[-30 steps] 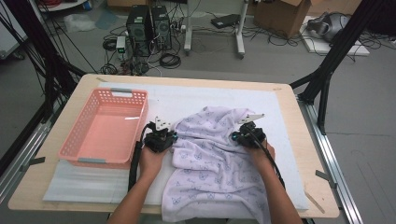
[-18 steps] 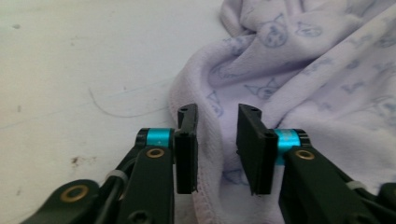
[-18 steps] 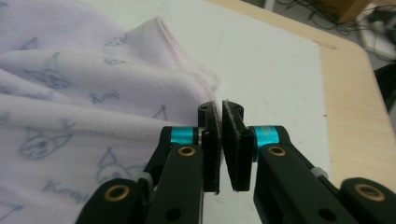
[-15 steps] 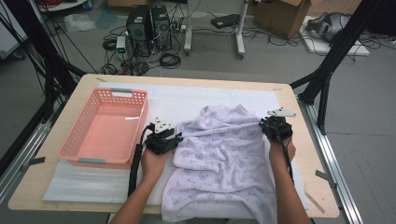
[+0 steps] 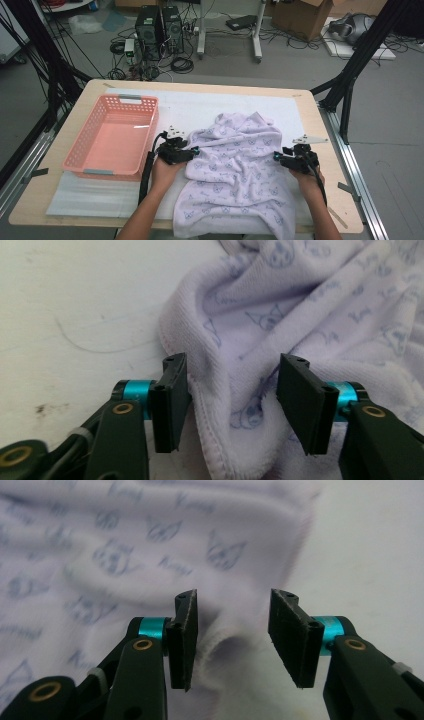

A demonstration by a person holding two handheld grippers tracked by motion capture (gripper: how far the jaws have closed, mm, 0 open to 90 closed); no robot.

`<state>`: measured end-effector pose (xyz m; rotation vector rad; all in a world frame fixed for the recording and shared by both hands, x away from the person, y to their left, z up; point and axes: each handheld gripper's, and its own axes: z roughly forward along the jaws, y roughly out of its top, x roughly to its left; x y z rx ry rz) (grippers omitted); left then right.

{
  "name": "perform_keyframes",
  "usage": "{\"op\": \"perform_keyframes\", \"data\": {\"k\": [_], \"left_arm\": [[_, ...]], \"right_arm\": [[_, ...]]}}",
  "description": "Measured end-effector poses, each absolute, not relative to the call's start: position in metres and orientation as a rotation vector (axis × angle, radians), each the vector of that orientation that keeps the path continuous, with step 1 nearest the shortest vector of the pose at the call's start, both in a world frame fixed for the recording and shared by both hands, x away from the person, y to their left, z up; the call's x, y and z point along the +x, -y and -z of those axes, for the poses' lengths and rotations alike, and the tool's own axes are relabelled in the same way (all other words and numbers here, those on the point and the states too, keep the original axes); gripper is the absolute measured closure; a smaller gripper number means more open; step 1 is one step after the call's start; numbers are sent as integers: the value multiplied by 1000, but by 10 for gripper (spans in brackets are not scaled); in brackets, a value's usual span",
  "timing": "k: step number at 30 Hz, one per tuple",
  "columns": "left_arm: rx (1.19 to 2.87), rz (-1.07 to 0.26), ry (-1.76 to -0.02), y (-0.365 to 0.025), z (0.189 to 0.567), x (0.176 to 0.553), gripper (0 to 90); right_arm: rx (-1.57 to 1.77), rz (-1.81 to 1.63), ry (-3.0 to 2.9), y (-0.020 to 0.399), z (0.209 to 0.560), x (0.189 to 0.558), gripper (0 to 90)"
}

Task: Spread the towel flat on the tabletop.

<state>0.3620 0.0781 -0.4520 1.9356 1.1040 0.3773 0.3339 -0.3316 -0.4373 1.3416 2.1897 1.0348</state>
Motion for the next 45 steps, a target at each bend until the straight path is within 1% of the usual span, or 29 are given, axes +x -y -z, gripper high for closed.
{"op": "perform_keyframes", "data": {"k": [1,2,3,4,5,6,8,10,13,14,15,17,18,19,22,26,28,30,35,38,40,42,43,44,45], "left_arm": [[1942,-397,-1104,-76,452,361,495],[1946,-395,-1098,-75,451,362,552],[1939,-363,-1084,-74,451,363,668],[1948,-395,-1084,-72,450,364,800],[1975,-436,-1078,-70,449,367,822],[1969,-471,-1090,-69,447,371,828],[1920,-527,-1119,-71,440,378,831],[1839,-578,-1116,-74,438,382,834],[1838,-577,-1110,-73,442,389,830],[1820,-568,-1139,-71,444,390,809],[1798,-545,-1185,-70,445,390,745],[1760,-449,-1222,-73,445,390,545],[1764,-435,-1210,-75,443,388,509],[1759,-434,-1184,-76,441,385,485],[1735,-410,-1143,-80,433,375,438],[1769,-384,-1072,-80,426,356,424],[1800,-349,-1033,-79,426,346,423],[1822,-325,-980,-80,429,336,389],[1853,-275,-932,-86,436,315,389],[1892,-205,-936,-84,443,313,384],[1908,-194,-926,-79,445,312,376],[1935,-187,-919,-73,447,312,392],[1957,-190,-906,-70,449,313,436],[1993,-200,-895,-68,451,312,555],[2022,-223,-890,-66,452,312,711]], "right_arm": [[1333,-1013,-2224,328,442,334,524],[1306,-982,-2232,324,445,334,539],[1263,-953,-2241,321,445,334,598],[1239,-942,-2255,319,444,334,701],[1205,-902,-2270,317,442,336,832],[1182,-836,-2264,315,440,337,838],[1210,-776,-2212,315,438,345,845],[1279,-819,-2122,323,436,352,848],[1331,-838,-2025,331,437,361,853],[1324,-809,-2004,330,438,364,853],[1328,-779,-1994,327,439,366,852],[1341,-768,-1991,326,441,368,836],[1348,-779,-1975,327,440,368,806],[1355,-797,-1960,328,439,366,758],[1359,-853,-1921,334,430,360,696],[1361,-904,-1942,340,422,348,693],[1329,-933,-1939,343,417,339,686],[1328,-1000,-1960,348,413,330,643],[1276,-1031,-2054,354,416,302,619],[1250,-1039,-2112,358,424,287,575],[1234,-1027,-2149,361,429,281,561],[1244,-1024,-2174,364,432,280,550],[1250,-1025,-2174,365,433,279,550],[1257,-1033,-2174,366,434,279,550],[1262,-1034,-2179,365,436,279,550]]}}
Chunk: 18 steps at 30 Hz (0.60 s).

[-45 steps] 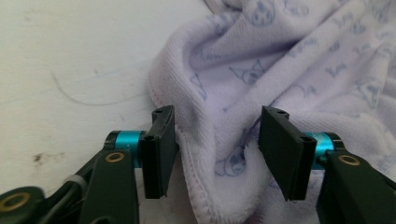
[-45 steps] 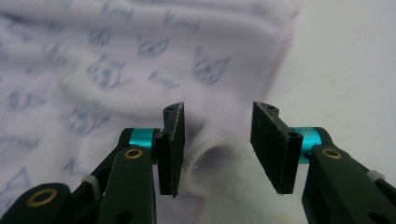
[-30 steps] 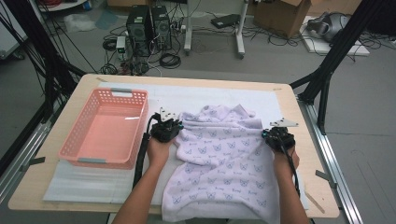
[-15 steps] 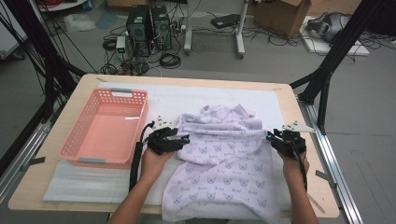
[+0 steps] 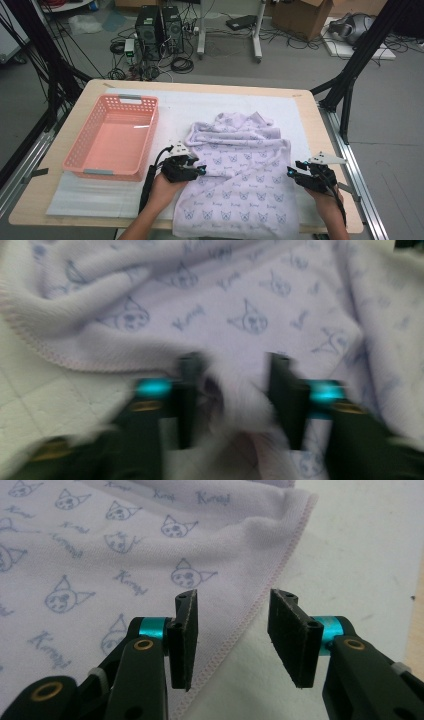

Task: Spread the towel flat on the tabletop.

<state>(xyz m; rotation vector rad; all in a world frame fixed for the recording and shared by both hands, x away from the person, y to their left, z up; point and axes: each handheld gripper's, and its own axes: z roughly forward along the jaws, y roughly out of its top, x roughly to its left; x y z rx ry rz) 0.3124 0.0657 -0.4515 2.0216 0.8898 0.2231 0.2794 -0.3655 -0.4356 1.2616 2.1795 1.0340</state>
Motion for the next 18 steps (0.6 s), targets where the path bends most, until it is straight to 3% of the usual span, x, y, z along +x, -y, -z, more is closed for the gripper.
{"op": "perform_keyframes", "data": {"k": [2,9,10,12,13,16,18], "left_arm": [[2007,-264,-916,-65,448,313,813],[1845,-442,-1091,-93,445,326,833],[1827,-447,-1109,-96,446,328,833],[1830,-454,-1111,-96,448,330,833],[1840,-470,-1108,-95,449,331,832],[1814,-478,-1120,-94,449,333,822],[1808,-473,-1117,-93,449,332,738]], "right_arm": [[1261,-1022,-2192,363,439,282,550],[1251,-996,-2226,344,447,290,574],[1248,-994,-2225,341,447,292,614],[1229,-999,-2250,334,446,295,808],[1207,-978,-2258,330,446,297,841],[1204,-938,-2206,328,445,305,866],[1238,-920,-2136,333,445,311,866]]}}
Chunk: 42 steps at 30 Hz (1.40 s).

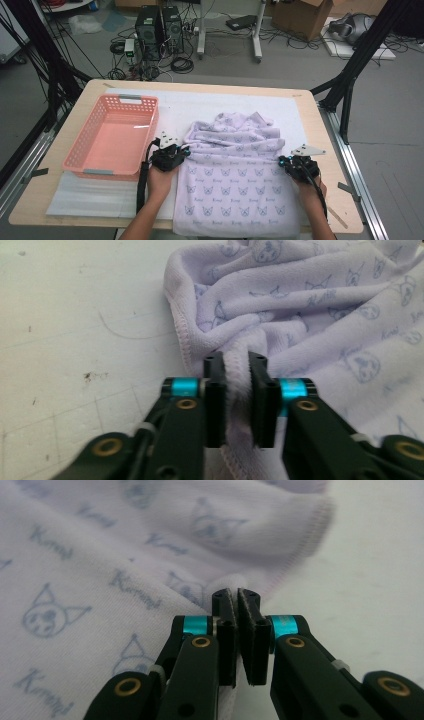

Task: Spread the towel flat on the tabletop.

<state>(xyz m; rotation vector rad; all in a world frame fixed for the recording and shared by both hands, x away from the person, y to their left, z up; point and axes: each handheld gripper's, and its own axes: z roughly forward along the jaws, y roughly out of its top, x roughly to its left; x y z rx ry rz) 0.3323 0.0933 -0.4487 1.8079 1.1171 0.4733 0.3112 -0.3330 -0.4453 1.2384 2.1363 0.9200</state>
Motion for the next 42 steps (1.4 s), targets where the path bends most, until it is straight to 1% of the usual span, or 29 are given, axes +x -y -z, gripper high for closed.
{"op": "perform_keyframes", "data": {"k": [2,3,5,6,8,10,12,15,18,23,27,28,30,31,32,33,34,35,38,42], "left_arm": [[1810,-437,-1099,-95,446,329,592],[1801,-419,-1085,-97,444,327,527],[1774,-406,-1051,-100,438,319,502],[1761,-391,-1034,-102,436,314,483],[1774,-375,-1010,-105,433,306,469],[1783,-360,-999,-108,433,298,444],[1789,-354,-993,-111,434,287,445],[1806,-344,-1010,-115,441,271,451],[1792,-297,-1059,-116,447,259,451],[1837,-235,-1101,-111,454,246,461],[1860,-222,-1104,-107,454,237,451],[1867,-236,-1097,-106,455,235,451],[1880,-274,-1093,-103,455,232,466],[1899,-320,-1088,-101,455,228,510],[1919,-358,-1086,-99,455,226,583],[1942,-368,-1093,-98,453,224,692],[1932,-290,-1105,-100,452,224,837],[1928,-278,-1116,-101,452,223,870],[1932,-289,-1120,-107,451,211,877],[1926,-263,-1123,-126,449,192,877]], "right_arm": [[1276,-898,-2100,336,446,313,861],[1296,-907,-2099,338,446,313,832],[1291,-910,-2090,338,446,307,713],[1276,-915,-2089,339,444,303,680],[1274,-981,-2092,344,441,294,600],[1283,-1022,-2090,351,437,284,561],[1298,-1070,-2093,357,436,272,540],[1308,-1087,-2100,362,436,256,531],[1313,-1107,-2116,365,436,243,527],[1333,-1073,-2155,369,443,230,540],[1319,-1082,-2196,370,448,223,545],[1315,-1074,-2199,369,448,221,545],[1312,-1067,-2197,370,450,219,561],[1311,-1062,-2195,371,450,218,584],[1306,-1052,-2191,371,450,216,622],[1299,-1058,-2196,371,450,214,705],[1278,-1080,-2227,371,450,212,821],[1259,-1090,-2248,371,450,211,868],[1261,-1090,-2274,371,448,207,876],[1252,-1105,-2311,377,446,195,883]]}}
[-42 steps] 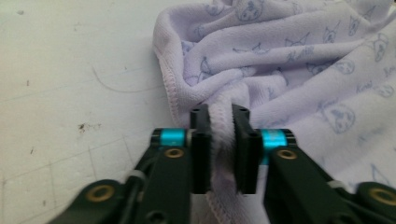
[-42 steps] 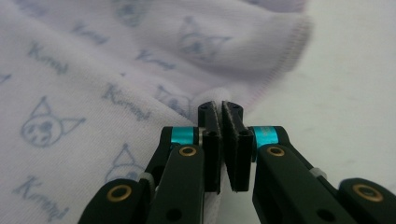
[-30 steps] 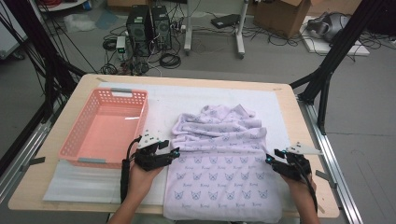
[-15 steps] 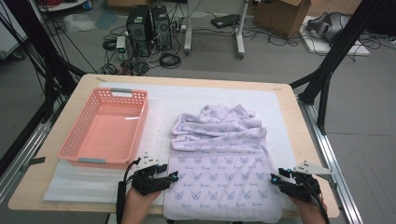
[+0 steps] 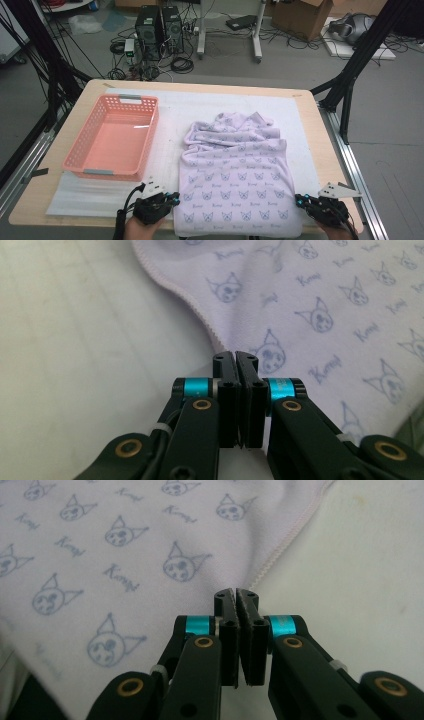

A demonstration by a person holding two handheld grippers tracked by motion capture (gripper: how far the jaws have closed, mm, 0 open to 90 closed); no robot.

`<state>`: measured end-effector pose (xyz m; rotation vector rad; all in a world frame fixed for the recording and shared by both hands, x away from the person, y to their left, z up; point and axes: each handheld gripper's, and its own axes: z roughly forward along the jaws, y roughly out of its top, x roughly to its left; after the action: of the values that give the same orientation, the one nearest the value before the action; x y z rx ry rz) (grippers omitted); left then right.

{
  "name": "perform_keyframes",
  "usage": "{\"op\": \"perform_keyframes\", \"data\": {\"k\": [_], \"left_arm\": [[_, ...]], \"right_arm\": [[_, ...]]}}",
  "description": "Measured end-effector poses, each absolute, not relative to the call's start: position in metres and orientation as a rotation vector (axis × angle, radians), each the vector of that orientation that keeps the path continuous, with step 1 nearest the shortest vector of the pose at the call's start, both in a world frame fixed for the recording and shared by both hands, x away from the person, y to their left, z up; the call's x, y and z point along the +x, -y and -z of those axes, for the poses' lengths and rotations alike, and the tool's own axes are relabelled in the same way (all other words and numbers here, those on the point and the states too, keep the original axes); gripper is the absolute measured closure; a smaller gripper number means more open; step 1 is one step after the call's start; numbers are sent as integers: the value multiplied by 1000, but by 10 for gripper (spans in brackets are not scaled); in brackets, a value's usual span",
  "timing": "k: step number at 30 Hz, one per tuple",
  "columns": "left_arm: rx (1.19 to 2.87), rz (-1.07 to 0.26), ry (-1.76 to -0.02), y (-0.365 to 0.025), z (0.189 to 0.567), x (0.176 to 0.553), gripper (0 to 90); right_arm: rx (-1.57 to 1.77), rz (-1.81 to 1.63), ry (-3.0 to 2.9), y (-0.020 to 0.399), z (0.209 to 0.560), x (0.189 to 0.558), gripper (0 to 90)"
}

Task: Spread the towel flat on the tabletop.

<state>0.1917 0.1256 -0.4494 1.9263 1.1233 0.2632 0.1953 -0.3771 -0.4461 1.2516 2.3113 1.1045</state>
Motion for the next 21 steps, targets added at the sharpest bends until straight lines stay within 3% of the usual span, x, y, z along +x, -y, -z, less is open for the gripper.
{"op": "perform_keyframes", "data": {"k": [5,6,8,9,13,16,18,20,21], "left_arm": [[1914,-262,-1077,-135,450,172,862],[1901,-284,-1077,-134,451,172,814],[1857,-304,-1088,-134,451,179,607],[1836,-309,-1095,-133,451,183,580],[1797,-304,-1119,-126,451,203,515],[1815,-289,-1137,-118,455,218,490],[1863,-348,-1132,-111,456,220,502],[1934,-450,-1073,-108,456,214,702],[1924,-426,-1072,-109,456,212,821]], "right_arm": [[1214,-1115,-2367,378,443,177,875],[1201,-1115,-2364,377,442,175,849],[1214,-1137,-2329,374,439,175,683],[1227,-1156,-2290,373,438,177,628],[1292,-1115,-2198,365,439,187,570],[1295,-1063,-2199,355,444,200,566],[1278,-1012,-2217,349,449,204,595],[1277,-1034,-2219,348,448,203,757],[1269,-1050,-2240,348,448,202,849]]}}
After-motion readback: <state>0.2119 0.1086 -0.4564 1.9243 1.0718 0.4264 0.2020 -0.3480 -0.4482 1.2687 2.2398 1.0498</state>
